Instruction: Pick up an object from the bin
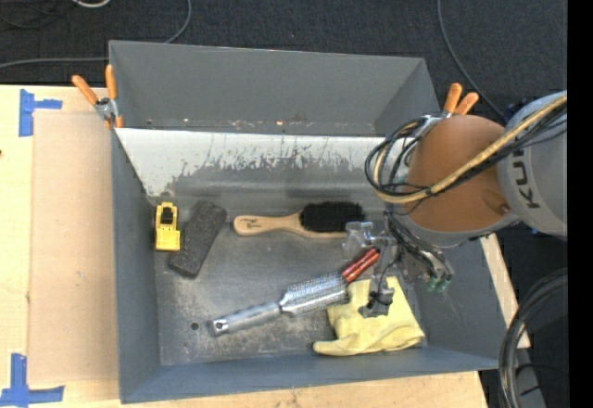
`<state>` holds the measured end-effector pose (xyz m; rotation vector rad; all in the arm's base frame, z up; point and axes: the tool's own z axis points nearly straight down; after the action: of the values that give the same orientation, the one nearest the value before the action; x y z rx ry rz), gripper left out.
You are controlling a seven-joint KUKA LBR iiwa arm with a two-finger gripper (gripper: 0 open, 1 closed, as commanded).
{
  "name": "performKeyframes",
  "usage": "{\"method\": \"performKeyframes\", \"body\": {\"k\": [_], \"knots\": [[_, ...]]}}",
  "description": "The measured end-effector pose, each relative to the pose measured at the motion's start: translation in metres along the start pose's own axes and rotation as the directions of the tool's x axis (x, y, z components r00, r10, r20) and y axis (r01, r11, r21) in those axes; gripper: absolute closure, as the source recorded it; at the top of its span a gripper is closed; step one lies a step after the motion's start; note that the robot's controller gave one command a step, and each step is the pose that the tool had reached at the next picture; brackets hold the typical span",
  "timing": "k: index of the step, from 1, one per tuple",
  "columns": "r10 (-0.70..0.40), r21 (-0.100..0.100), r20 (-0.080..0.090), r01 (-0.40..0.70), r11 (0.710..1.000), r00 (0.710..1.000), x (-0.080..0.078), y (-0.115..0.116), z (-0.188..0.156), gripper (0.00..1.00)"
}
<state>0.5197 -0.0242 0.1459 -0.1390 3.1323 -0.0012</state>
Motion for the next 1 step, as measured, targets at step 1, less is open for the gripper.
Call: {"method": "performKeyframes", "body": {"k": [1], "knots": [[0.044,-0.002,-0.012,-0.044,0.999,0.999,0.011,0.0227,0.0141,0.0]]}}
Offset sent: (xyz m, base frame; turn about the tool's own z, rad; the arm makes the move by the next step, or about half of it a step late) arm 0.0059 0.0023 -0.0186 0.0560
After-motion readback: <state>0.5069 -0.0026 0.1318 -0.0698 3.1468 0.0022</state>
